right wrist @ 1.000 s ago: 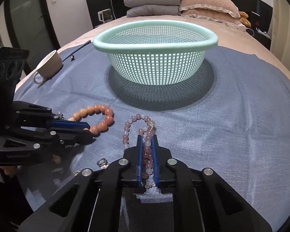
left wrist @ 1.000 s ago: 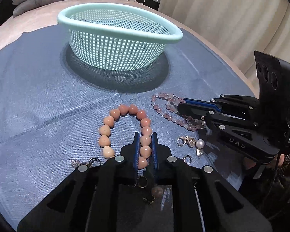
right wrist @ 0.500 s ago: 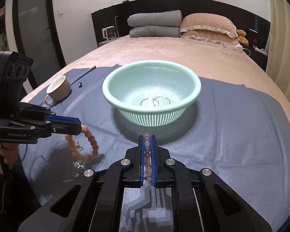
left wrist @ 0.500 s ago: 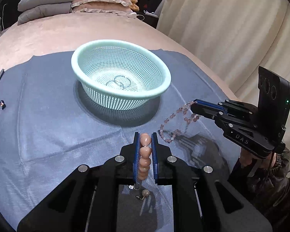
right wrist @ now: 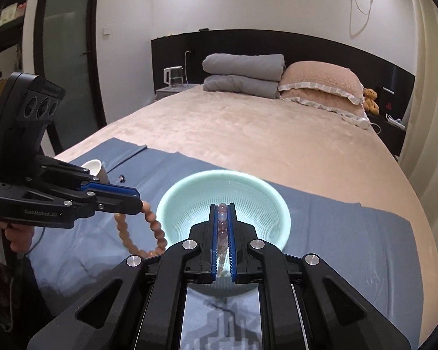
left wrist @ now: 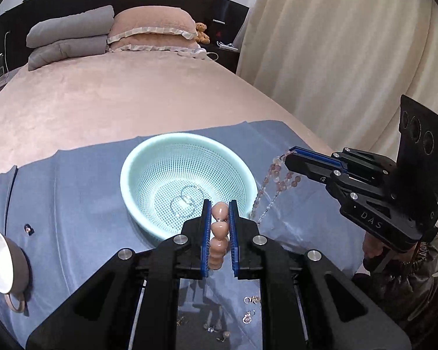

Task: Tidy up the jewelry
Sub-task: 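Lower both bracelets into the colander and open both grippers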

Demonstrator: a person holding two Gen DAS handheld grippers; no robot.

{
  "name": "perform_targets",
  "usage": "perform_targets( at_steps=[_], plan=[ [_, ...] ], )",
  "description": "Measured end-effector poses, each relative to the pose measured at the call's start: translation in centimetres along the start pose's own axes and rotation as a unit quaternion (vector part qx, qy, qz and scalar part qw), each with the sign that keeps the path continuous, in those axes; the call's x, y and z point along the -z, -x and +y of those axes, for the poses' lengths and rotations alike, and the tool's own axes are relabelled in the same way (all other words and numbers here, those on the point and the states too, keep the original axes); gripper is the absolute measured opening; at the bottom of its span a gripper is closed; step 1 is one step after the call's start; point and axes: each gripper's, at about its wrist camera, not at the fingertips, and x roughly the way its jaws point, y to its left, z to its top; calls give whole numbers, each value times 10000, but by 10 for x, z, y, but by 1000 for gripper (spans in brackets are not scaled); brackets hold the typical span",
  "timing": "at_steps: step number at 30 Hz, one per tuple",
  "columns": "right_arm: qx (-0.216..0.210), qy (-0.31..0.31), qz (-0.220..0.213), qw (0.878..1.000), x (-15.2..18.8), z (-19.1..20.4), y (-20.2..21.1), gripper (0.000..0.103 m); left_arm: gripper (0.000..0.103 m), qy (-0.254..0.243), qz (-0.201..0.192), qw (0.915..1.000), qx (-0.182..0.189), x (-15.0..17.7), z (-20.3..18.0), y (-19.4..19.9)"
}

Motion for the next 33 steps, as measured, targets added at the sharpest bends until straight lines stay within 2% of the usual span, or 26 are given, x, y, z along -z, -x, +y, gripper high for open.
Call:
perform_targets(
  at_steps=[3, 7, 11, 19, 27, 28, 29, 30, 31, 32, 33],
  plan=[
    [-29, -57, 4, 10000, -8, -4, -14, 6, 12, -20, 2, 10000, 31, -21, -2, -15],
    [-90, -190, 152, 9997, -3, -12, -38, 6, 12, -46, 183, 9998, 12, -27, 2, -39],
    [-112, -358, 452, 9983, 15, -20, -67, 6, 12, 132, 454, 9988, 93, -19, 15, -70],
    [-64, -634, 1103, 9919, 56, -33, -115, 6, 12, 502, 1052, 9932, 19, 10, 35, -129],
    [46, -629, 950, 9935, 58, -33, -105, 10, 13, 568, 1031, 9930, 53, 11, 34, -126],
    [77, -632, 930, 9936, 57, -33, -103, 10, 17, 603, 1032, 9928, 99, 11, 36, -125],
    [116, -628, 912, 9938, 57, -33, -100, 15, 21, 652, 1030, 9925, 136, 11, 37, -121],
    [165, -627, 884, 9940, 57, -33, -96, 25, 33, 720, 1018, 9920, 191, 12, 37, -117],
    [228, -627, 837, 9943, 57, -33, -91, 31, 38, 790, 997, 9916, 244, 13, 39, -113],
    [262, -618, 772, 9948, 57, -33, -86, 41, 38, 843, 973, 9913, 258, 14, 40, -108],
    [277, -601, 723, 9952, 58, -32, -81, 44, 38, 863, 948, 9914, 244, 15, 41, -103]
  ],
)
